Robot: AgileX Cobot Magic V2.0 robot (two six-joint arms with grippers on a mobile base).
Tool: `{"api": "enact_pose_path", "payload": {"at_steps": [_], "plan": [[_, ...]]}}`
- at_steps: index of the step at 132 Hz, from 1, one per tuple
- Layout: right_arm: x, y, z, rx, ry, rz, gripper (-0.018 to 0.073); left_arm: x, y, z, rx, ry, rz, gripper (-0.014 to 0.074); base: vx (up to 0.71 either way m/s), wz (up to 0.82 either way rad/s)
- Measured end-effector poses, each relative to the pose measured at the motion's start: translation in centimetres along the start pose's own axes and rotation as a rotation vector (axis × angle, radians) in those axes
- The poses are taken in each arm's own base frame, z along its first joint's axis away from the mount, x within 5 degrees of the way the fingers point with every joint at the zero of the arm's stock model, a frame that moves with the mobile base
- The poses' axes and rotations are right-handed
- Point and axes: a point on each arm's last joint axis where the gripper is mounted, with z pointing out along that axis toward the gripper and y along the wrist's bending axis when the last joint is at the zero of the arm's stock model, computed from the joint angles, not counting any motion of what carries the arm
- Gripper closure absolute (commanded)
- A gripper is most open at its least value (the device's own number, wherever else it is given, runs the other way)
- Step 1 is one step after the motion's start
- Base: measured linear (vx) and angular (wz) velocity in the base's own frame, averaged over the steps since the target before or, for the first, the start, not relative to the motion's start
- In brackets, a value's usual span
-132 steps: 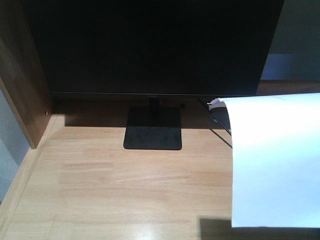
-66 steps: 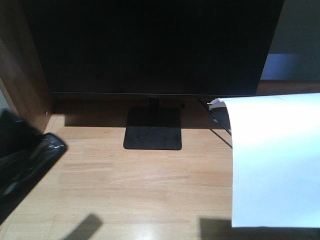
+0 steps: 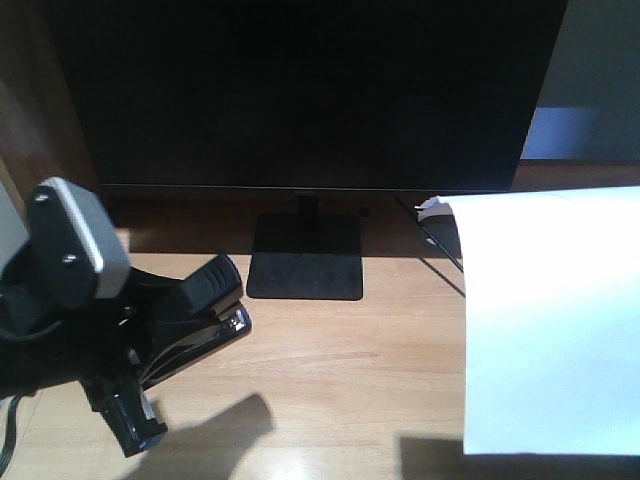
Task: Grab stapler and paper to desk for stapling
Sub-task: 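Lower the left gripper with the black stapler toward the desk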
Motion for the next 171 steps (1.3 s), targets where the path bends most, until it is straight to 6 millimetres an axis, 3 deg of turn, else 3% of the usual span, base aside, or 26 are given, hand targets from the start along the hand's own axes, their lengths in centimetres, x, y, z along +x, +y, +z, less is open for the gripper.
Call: {"api": "enact_pose_path", "payload": {"at_steps": [65, 119, 150, 171], "plan": [[0.0, 0.0, 0.0, 0.0, 0.0, 0.0, 0.0565, 3.4, 4.9, 4.7, 0.277, 0.177, 0.086, 0.0603, 0.0, 0.0], [0.0, 0.0, 0.0, 0.0, 0.0, 0.0, 0.0565, 4.9, 6.2, 9.3, 0.422, 0.116, 0.142, 0.0603, 0.0, 0.0], [0.0, 0.0, 0.0, 0.0, 0.0, 0.0, 0.0565, 7.1, 5.9, 11.9, 0.507, 0.111, 0.224, 0.0603, 0.0, 0.0], [0.0, 0.0, 0.0, 0.0, 0.0, 0.0, 0.0565, 8.5, 5.5, 13.4, 0.547, 0.132, 0.188, 0.0603, 0.0, 0.0]]}}
